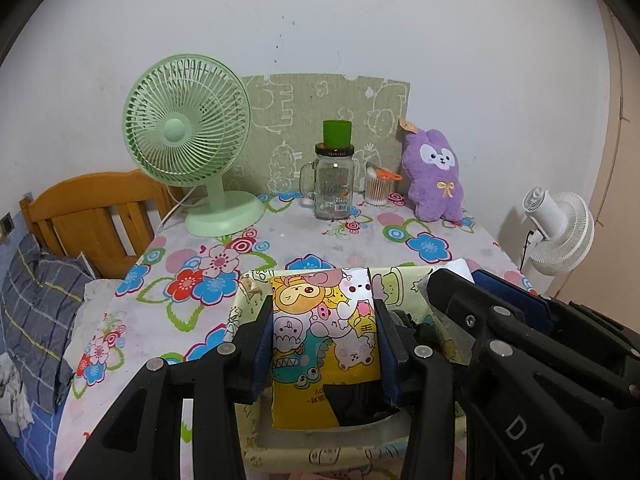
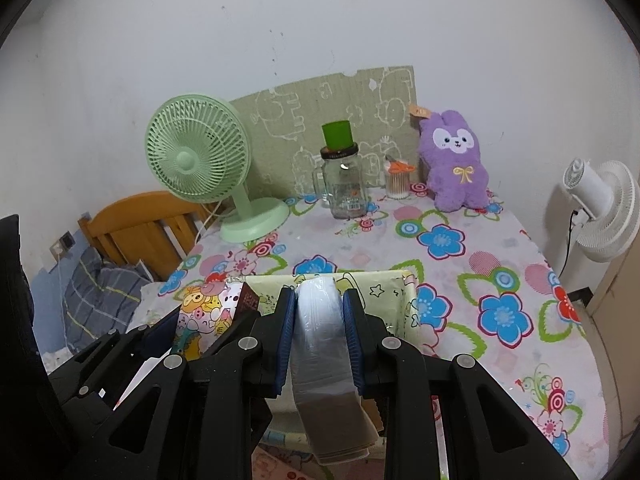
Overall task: Organize soft objects
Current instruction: 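Carry the yellow pack with the left tool over the basket while the right tool carries the white packet, then open the left tool to drop the yellow pack while the right tool releases the white packet, then pull both open tools back out of the basket, then move the right tool to the clear plastic sleeve and grasp it, then lift the clear plastic sleeve with the right tool while the left tool approaches the pink packet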
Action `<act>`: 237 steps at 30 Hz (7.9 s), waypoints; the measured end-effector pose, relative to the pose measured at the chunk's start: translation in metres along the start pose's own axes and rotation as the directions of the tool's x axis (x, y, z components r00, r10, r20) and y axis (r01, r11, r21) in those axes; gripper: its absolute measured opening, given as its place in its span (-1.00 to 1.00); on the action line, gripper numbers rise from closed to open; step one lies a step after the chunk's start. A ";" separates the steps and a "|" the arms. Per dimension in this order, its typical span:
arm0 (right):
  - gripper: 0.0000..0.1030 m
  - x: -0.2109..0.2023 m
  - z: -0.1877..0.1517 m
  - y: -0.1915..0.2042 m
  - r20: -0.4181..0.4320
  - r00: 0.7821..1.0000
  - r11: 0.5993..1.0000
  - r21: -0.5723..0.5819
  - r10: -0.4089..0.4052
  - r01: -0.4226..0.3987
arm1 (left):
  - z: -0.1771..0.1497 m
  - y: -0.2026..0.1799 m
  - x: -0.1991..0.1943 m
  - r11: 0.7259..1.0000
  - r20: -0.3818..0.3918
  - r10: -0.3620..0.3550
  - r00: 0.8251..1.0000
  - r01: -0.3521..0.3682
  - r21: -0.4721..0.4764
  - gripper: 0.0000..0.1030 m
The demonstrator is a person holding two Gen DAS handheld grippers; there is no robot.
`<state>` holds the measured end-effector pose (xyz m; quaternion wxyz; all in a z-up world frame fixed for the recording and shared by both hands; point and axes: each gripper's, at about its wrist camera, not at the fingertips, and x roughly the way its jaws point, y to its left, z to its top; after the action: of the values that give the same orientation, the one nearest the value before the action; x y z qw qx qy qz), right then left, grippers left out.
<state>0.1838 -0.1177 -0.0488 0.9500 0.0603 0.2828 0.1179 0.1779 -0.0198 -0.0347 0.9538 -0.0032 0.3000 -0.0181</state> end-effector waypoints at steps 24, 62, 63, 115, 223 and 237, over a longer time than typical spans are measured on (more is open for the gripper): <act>-0.46 0.052 -0.010 0.006 -0.100 0.993 0.998 -0.017 0.062 -0.064 | -0.013 0.014 0.026 0.998 -0.075 0.046 0.996 -0.044 0.032 0.71; 0.72 -0.019 -0.010 -0.017 0.014 1.000 0.998 -0.058 -0.024 0.024 | -0.010 -0.009 -0.026 0.998 -0.012 0.055 0.998 -0.055 0.029 0.99; 0.72 -0.022 -0.010 -0.017 0.018 1.000 0.998 -0.060 -0.024 0.025 | -0.010 -0.010 -0.030 0.998 -0.007 0.054 0.999 -0.054 0.027 0.99; 0.88 -0.110 -0.090 -0.066 0.072 0.987 0.989 -0.021 -0.147 0.149 | -0.092 -0.053 -0.072 0.994 -0.014 0.066 0.998 -0.067 -0.092 0.99; -0.59 -0.028 -0.140 -0.058 -0.226 0.956 0.979 0.033 -0.186 0.199 | -0.139 -0.042 0.011 0.985 -0.282 0.153 0.947 -0.168 -0.030 0.99; -0.59 -0.030 -0.150 -0.021 -0.239 0.964 0.992 -0.001 -0.121 0.124 | -0.152 -0.008 -0.007 0.975 -0.282 0.185 0.941 -0.212 -0.068 0.99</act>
<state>0.0808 -0.1382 -0.1619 0.9141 0.0346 0.3989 0.0636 0.0849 -0.0264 -0.1551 0.8987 -0.0168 0.4284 0.0927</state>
